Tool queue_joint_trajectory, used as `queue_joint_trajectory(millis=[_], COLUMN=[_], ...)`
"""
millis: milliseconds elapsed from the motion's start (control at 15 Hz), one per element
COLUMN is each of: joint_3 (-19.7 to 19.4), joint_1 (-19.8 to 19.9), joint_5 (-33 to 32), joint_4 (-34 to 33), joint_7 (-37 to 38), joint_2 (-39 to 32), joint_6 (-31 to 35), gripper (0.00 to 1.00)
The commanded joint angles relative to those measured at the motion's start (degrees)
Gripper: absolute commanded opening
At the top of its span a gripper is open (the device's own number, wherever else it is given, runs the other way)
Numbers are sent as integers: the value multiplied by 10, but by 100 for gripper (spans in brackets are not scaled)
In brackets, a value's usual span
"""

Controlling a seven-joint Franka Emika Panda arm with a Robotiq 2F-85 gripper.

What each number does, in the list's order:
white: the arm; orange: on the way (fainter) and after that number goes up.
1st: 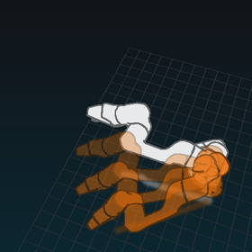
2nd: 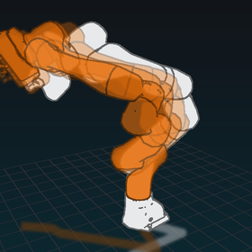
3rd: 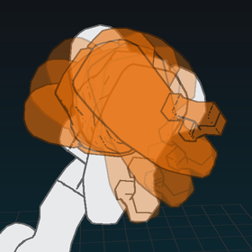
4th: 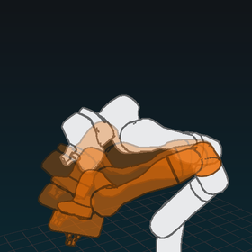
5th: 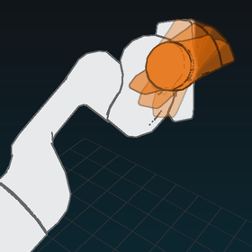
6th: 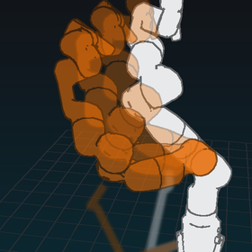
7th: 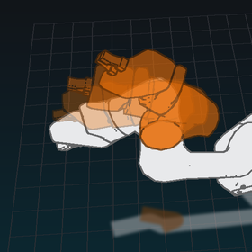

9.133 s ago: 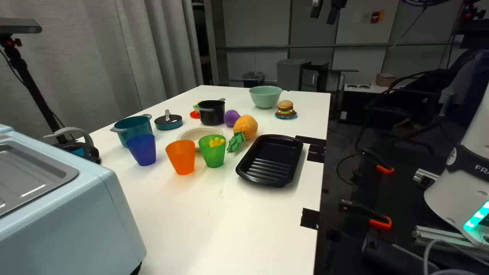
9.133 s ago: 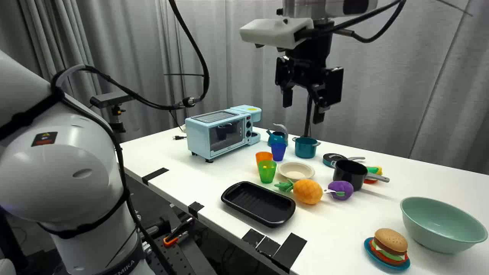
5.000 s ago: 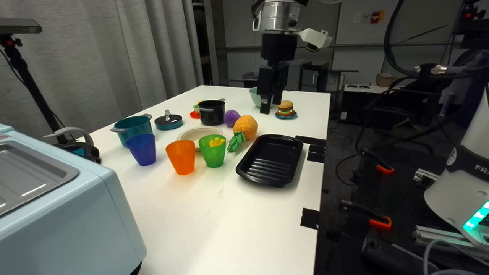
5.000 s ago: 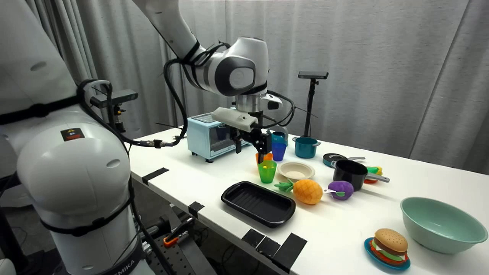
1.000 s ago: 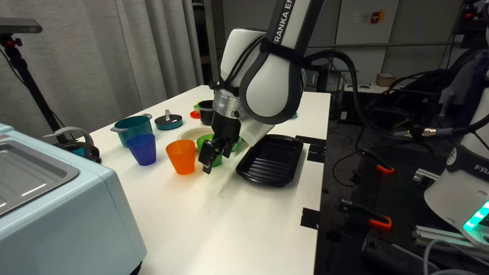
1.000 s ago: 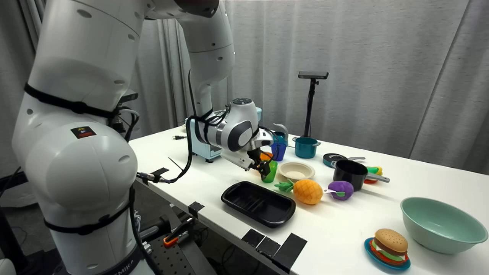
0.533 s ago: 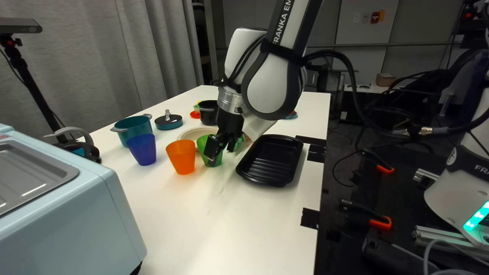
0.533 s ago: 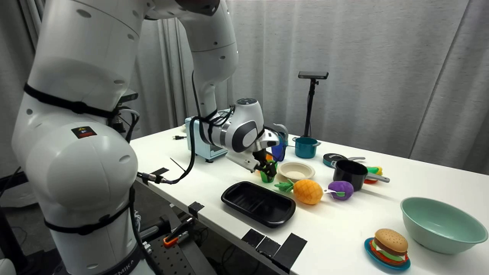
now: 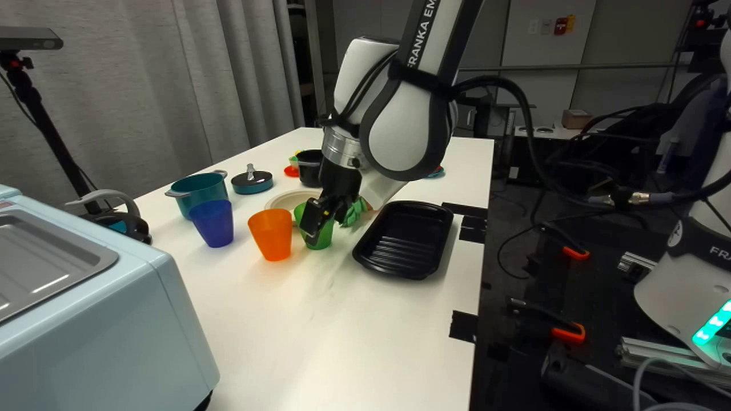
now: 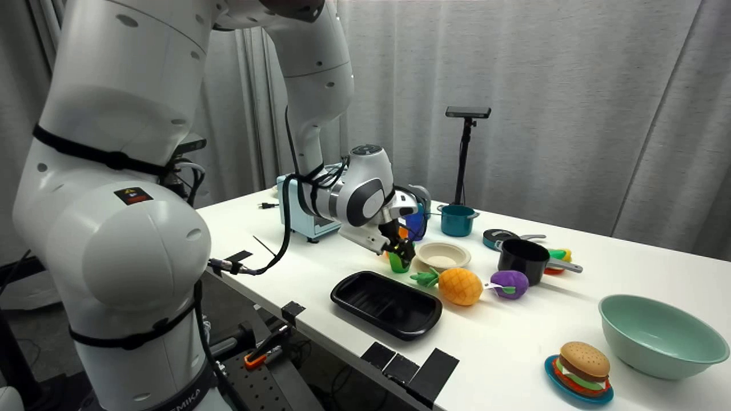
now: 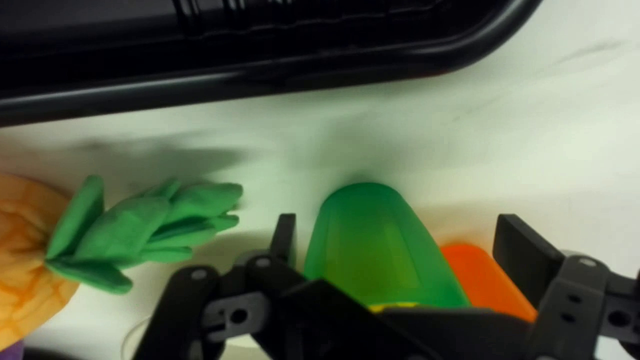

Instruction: Pour the contents in the cup into the bowl

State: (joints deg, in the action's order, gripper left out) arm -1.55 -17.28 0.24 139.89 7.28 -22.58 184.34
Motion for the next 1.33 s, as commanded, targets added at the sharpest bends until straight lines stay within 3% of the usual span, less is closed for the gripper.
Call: queue_joint_trajectory(millis=[0,333,600,667,733,933,1267], joint_3=[-38,-93,-99,-96,-96,-93,-76], joint_1=[-48,-97,-101,-98,-97,-93,-81], joint_5=[-2,11,8,7,7,5,-4], joint_4=[0,2,0,0,0,1,14], joint_7=[1,-3,0,0,0,0,0], joint_2=[-3,-10,-14,-14,-15,-12,9], joint_6=[44,89,90,88,88,88,74], gripper=[100,100,99,75,75,54,50])
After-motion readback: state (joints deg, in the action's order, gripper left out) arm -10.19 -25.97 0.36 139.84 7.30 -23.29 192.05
